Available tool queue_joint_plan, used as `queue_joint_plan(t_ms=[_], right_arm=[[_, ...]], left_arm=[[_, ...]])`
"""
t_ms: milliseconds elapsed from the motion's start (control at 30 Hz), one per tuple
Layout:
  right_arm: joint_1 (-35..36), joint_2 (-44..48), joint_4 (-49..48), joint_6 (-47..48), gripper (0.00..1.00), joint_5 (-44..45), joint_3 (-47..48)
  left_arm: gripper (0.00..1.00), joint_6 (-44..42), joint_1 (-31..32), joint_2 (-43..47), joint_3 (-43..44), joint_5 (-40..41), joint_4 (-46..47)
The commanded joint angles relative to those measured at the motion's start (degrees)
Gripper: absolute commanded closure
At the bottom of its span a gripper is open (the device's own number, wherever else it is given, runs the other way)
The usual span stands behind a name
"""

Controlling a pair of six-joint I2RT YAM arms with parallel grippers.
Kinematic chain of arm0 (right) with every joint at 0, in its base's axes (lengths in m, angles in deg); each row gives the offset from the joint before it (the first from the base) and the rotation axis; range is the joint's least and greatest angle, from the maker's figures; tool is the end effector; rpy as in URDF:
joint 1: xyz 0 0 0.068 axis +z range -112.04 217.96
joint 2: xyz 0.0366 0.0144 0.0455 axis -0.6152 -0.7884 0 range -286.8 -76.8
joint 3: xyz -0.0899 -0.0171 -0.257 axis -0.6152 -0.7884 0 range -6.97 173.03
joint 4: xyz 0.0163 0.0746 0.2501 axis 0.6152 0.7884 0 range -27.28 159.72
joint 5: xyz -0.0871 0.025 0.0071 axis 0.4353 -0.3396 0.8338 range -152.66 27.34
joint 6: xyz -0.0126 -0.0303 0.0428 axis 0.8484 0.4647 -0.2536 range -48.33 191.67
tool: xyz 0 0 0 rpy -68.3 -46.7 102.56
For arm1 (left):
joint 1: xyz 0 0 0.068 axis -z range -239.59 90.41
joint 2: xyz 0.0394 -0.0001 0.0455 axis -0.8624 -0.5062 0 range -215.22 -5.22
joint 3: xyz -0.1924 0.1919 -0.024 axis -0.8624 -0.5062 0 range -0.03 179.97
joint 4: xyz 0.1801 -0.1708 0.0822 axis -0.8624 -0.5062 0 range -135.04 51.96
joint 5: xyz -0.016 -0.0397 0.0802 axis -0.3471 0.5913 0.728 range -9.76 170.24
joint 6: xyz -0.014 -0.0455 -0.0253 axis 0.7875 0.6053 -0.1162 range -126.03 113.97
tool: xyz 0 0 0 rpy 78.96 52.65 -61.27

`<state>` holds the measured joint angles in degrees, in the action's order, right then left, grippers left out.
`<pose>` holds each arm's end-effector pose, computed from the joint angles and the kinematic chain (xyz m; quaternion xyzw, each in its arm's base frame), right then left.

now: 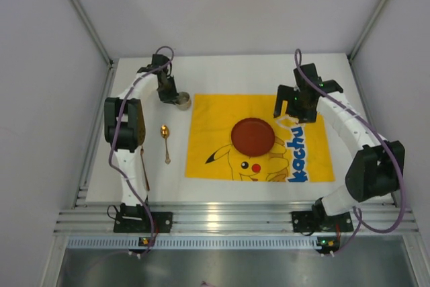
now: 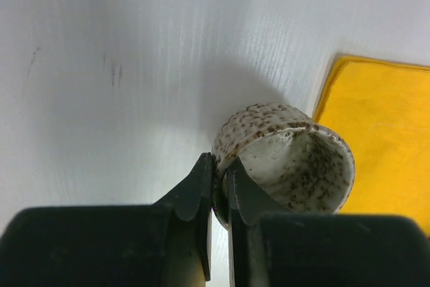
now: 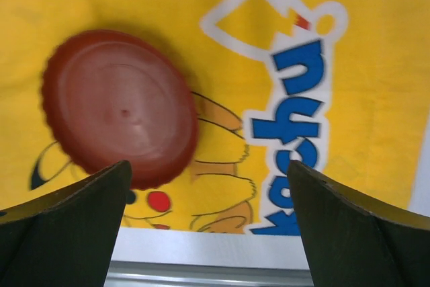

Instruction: Set the dinner table for one person

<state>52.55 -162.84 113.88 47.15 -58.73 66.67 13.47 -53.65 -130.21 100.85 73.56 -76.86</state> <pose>0.2936 0.0739 0.2848 0.0920 0.9686 0.0451 0.2266 0.4664 -0.0526 0.1871 -0.1011 0.9654 -0.1067 0.2154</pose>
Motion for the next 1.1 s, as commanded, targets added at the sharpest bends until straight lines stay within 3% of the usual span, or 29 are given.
queue_joint_plan(t_ms=[0,133,367,533,633,767,833,867,967,1067], right_arm=[[1.23,-2.37,-8.15,0.53,0.0,-15.32,7.46],[4.82,-10.52,-13.0,-4.66,0.0,-27.89,15.9],[9.14,-21.62,-14.15,-7.83,0.03,-30.29,30.05],[9.32,-24.17,-14.15,-8.27,0.06,-30.29,30.86],[9.58,-24.0,-14.33,-8.27,0.13,-30.38,28.85],[10.28,-22.16,-15.82,-8.45,0.52,-29.94,24.98],[10.46,-20.93,-16.44,-8.62,0.65,-29.77,22.78],[10.55,-20.58,-16.79,-8.71,0.79,-29.76,22.16],[10.46,-19.61,-16.88,-8.54,1.0,-29.15,20.4],[10.55,-18.55,-17.23,-8.36,1.0,-28.53,18.91]], left_arm=[[1.0,-0.79,1.88,6.59,3.97,0.35,-1.69],[1.0,-1.14,7.93,10.37,5.03,1.66,-4.23],[1.0,2.29,17.61,15.83,4.32,2.54,-5.38],[1.0,3.69,22.36,18.64,5.11,2.46,-6.26],[1.0,4.31,24.03,20.04,5.03,2.98,-6.26],[1.0,4.49,24.74,20.93,4.5,3.07,-6.26],[1.0,4.57,24.83,21.28,3.89,2.9,-6.0],[1.0,4.57,24.83,21.45,3.71,2.9,-5.91],[1.0,5.01,24.92,21.98,3.18,2.64,-5.47],[0.97,5.54,25.09,22.51,2.66,2.64,-5.21]])
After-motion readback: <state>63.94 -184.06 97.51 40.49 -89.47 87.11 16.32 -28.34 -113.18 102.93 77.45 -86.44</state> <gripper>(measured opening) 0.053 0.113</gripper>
